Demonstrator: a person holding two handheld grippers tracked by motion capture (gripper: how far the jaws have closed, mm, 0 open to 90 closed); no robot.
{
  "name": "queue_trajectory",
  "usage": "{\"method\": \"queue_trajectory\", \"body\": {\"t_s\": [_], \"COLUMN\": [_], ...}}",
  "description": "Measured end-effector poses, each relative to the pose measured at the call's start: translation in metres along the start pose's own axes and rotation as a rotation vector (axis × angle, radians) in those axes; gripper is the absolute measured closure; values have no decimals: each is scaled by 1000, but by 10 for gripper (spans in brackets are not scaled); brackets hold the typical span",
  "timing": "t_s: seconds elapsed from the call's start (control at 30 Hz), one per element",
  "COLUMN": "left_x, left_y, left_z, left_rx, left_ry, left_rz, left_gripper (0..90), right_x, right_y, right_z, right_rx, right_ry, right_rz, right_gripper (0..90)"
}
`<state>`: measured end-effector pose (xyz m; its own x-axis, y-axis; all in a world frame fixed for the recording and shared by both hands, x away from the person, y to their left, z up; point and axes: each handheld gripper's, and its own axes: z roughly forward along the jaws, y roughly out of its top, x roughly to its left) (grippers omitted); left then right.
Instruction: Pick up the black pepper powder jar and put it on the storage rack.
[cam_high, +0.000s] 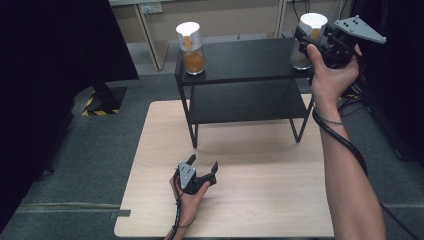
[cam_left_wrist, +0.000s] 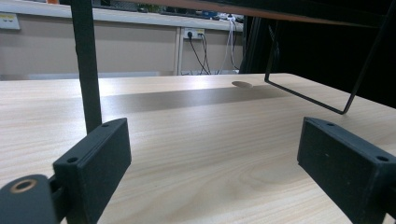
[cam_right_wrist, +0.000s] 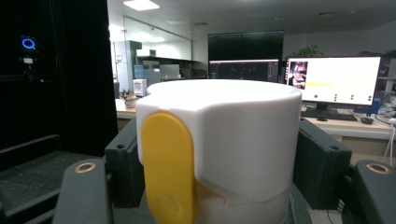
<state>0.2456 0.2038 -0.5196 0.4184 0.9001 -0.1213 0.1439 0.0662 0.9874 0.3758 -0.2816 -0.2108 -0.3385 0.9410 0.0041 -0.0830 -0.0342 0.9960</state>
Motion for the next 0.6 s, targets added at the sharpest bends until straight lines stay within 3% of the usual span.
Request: {"method": "queue_trajectory", "body": {"t_s": [0.6], "left_x": [-1], "left_y": [0], "left_z": [0], "left_rx": [2], "left_ry": [0], "left_rz": [5], "left_gripper": [92], "right_x": [2], "right_y": [-7], "right_z": [3], "right_rx": [-5], "right_ry": [-6], "right_rz": [2], "right_gripper": [301]}}
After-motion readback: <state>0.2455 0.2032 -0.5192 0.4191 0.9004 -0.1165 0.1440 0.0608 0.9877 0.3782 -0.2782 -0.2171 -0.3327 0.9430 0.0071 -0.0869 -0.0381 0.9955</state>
